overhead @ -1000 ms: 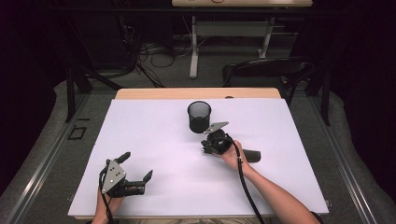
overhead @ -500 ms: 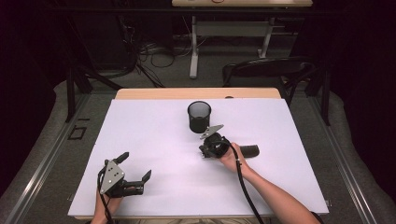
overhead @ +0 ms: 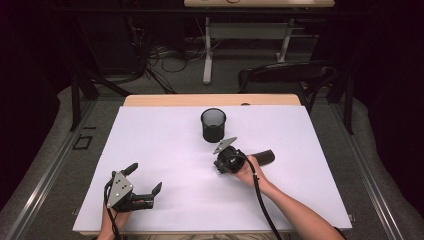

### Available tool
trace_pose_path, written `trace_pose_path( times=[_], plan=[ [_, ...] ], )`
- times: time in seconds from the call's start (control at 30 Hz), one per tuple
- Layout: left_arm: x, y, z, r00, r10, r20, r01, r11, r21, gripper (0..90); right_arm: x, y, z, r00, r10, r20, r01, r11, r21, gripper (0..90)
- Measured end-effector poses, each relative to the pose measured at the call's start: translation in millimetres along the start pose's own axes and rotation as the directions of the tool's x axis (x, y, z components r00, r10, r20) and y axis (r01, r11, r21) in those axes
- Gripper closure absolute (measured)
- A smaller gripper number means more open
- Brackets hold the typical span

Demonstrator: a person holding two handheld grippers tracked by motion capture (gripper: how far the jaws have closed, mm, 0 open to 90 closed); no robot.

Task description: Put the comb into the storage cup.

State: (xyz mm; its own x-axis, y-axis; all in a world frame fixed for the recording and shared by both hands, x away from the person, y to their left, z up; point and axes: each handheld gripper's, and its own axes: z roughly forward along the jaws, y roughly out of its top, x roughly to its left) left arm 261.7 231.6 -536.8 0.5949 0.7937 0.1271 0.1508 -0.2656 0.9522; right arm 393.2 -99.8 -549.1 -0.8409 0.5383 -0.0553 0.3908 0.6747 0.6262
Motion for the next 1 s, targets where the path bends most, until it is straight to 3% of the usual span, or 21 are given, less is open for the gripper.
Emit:
trace_pose_path(
  times=[1.0],
  plan=[
    [0.3,-0.1,-0.2,1.0000,-0.002,-0.002,0.002,1.0000,-0.001,1.1,10.9,-7.1,-12.4,0.9983,-0.037,-0.046,0.039,0.998,0.052,90.0]
  ],
)
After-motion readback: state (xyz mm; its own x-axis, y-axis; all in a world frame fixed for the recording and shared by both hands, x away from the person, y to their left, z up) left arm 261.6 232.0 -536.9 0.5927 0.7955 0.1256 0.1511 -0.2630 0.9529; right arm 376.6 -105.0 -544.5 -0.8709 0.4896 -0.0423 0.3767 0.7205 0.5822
